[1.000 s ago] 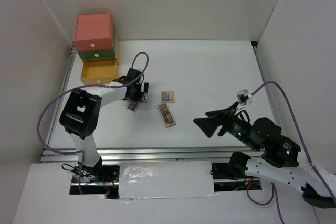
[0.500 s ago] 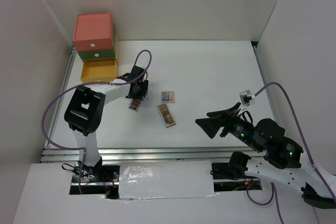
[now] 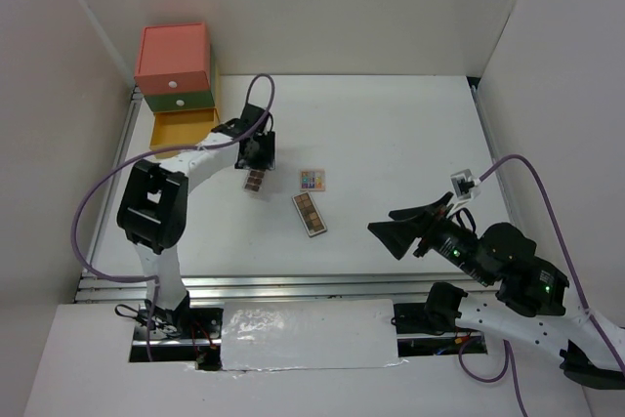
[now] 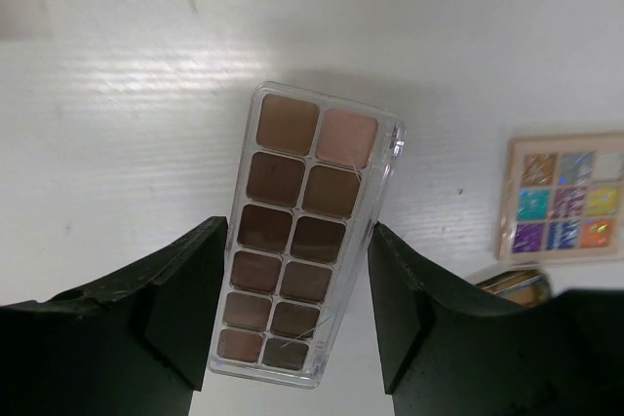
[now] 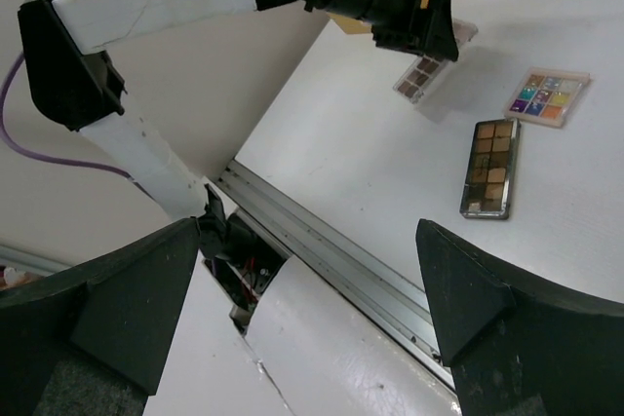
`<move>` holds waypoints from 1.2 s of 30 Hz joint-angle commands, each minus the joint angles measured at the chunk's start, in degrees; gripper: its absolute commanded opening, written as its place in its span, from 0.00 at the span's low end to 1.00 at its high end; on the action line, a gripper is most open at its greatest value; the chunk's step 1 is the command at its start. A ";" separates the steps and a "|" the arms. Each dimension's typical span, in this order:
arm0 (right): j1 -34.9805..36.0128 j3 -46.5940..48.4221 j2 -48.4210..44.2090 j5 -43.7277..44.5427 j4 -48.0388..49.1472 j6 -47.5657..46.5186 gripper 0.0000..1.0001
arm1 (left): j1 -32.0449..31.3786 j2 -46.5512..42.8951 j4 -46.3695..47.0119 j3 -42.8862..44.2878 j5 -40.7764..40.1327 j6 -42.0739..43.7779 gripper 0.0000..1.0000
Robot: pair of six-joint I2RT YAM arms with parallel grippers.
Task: Organize the makeup
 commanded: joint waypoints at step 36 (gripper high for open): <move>-0.06 0.13 3.89 3.48 2.28 -1.66 1.00 | 33.75 -5.94 35.03 -10.07 -1.39 -56.11 0.44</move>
